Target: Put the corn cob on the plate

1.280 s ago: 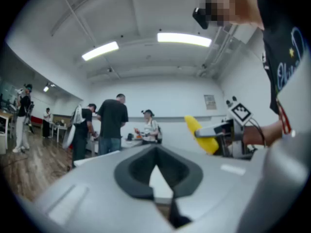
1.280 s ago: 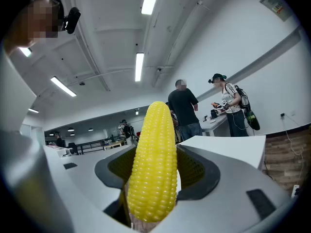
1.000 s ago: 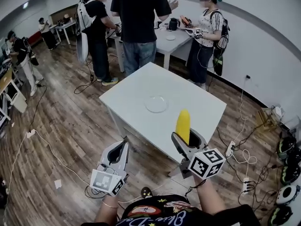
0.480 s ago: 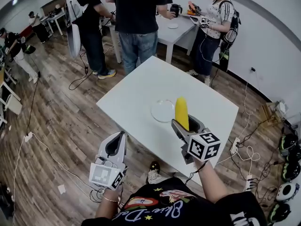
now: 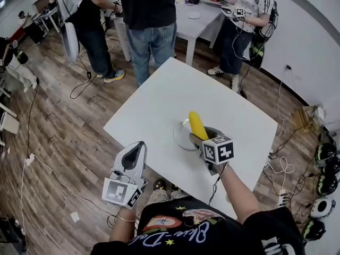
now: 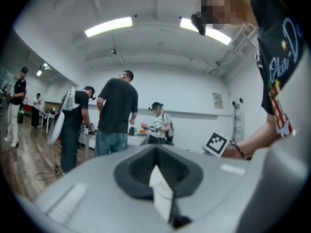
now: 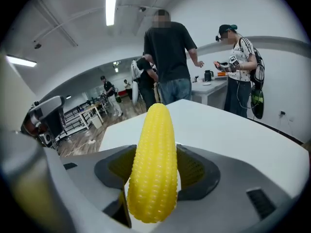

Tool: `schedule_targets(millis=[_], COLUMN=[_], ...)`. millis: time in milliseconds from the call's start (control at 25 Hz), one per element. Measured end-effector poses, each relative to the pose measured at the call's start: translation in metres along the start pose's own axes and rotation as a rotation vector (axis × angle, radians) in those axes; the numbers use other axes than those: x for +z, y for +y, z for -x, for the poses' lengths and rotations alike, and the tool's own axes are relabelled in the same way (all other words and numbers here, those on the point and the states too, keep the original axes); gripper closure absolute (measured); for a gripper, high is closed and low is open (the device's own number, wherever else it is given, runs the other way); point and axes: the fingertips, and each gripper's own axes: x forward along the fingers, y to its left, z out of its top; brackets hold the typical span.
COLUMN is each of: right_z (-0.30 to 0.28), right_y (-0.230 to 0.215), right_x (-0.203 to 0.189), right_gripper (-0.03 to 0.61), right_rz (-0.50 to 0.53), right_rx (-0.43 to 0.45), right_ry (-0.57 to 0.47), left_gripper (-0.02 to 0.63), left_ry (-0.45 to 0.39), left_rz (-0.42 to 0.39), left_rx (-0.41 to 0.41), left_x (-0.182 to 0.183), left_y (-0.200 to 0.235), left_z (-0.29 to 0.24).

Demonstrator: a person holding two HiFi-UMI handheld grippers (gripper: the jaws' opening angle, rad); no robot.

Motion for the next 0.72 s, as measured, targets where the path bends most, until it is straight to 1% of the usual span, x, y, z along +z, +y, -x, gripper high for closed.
schedule_targets(millis=[80,200,320,440,600,720], right_z=[-0.017,-0.038,-0.055,-0.068,-0.078,-0.081], right_y=[-0.005,-0.010,-0.013,-0.013,-0.016,-0.017], right_x=[-0.007,-0.012,-0.021,-0.031,-0.040,-0.046], right_gripper=[0.330,0.330,0.330,0.330,0.330,0.330], right_rz=[0.017,0.044,0.060,0.085,0.086,0.085], right_rx=[-0.025,-0.057,-0.075,-0.079,-0.089,-0.096], right_ry=[0.059,0.130,0.208,0.274,0.335,0.356], left_gripper=[0.625,0.624,0.624,0.624,0.624,0.624], left_ry=[0.014,0.017,0.003,0.010,0.009,0.006], left_rz=[0.006,-0.004,0.009,0.014,0.032,0.036], left_rx=[-0.015,-0.044,-0.049,-0.048,-0.048,-0.046], left_x=[-0.004,0.001,0.007,0.004,0.003,0.003], left_y=[0.011,0.027,0.041,0.049,0.059,0.063], left_z=[-0.006,-0.016,-0.023,-0.026,-0.030,-0.029])
